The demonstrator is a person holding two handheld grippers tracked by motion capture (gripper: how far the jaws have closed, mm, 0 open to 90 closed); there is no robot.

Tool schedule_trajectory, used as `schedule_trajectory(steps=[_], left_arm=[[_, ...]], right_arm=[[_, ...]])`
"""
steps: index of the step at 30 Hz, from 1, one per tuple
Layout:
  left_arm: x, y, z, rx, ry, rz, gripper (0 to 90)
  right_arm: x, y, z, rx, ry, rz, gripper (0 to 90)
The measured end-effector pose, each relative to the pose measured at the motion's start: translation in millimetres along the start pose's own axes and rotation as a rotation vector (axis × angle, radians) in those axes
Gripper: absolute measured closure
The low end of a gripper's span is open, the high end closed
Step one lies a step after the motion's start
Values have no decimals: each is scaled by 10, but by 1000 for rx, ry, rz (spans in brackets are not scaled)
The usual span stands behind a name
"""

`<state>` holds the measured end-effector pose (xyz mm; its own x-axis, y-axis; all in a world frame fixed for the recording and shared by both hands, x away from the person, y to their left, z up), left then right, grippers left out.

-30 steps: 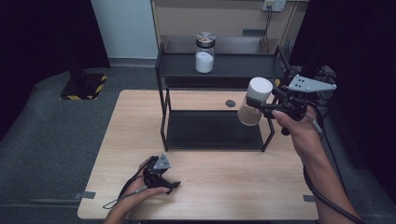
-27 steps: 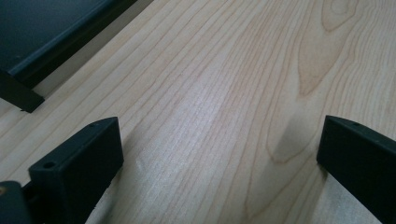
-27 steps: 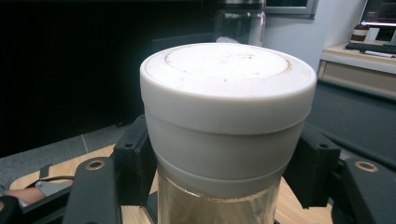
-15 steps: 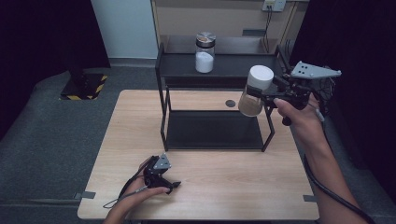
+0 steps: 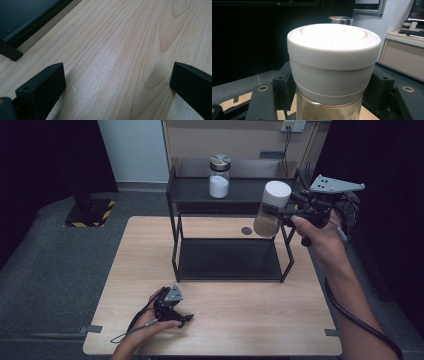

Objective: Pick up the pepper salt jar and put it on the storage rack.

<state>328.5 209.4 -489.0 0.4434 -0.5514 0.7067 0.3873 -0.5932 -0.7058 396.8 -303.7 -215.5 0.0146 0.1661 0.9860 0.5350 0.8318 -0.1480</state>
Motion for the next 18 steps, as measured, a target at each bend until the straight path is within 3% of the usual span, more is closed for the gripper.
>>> schedule_trajectory(steps=[18], left_arm=[[0,0,0,0,0,0,0]], right_arm=[[112,95,-55,-3,-1,-21,363]])
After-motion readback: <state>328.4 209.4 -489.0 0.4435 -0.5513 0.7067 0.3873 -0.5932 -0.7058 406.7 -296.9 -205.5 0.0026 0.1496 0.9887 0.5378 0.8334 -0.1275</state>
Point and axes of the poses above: each handheld gripper's, and its own axes: y roughly forward along the jaws, x roughly out of its top, z roughly to its left, the point moved 6 cm from there along y, roughly forward along the jaws, and after that the axes turned 4 degrees about -y, right-handed, at the moved point
